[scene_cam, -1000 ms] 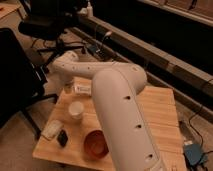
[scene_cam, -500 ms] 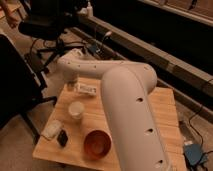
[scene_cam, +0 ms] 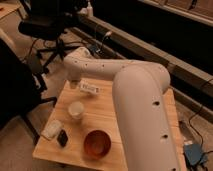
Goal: Stand the bottle upright
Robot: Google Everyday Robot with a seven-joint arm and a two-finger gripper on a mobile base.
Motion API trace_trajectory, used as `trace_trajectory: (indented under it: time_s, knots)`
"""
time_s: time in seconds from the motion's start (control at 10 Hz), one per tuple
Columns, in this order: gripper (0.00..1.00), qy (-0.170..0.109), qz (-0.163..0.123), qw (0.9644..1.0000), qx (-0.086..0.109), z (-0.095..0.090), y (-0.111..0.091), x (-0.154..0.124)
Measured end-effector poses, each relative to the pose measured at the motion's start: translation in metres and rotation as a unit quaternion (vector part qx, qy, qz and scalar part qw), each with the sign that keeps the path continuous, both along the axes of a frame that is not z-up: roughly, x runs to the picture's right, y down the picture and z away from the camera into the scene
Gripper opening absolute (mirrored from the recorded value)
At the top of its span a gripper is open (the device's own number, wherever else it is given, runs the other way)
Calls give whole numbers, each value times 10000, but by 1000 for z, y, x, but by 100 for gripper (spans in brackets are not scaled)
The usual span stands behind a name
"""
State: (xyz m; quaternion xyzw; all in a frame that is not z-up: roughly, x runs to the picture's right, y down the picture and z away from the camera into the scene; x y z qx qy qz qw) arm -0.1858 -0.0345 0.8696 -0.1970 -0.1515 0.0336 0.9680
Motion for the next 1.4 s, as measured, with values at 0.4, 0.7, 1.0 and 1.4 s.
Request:
trace_trajectory:
  time_s: [0.4,0.7,1.0,1.4]
  knots:
    - [28,-205,406,9990,43,-9,-5,7]
    - [28,-393,709,9967,81,-13,-9,14]
    - [28,-561,932,9940,127,-14,-11,20]
    - [28,-746,1169,9901,193,-17,-16,25]
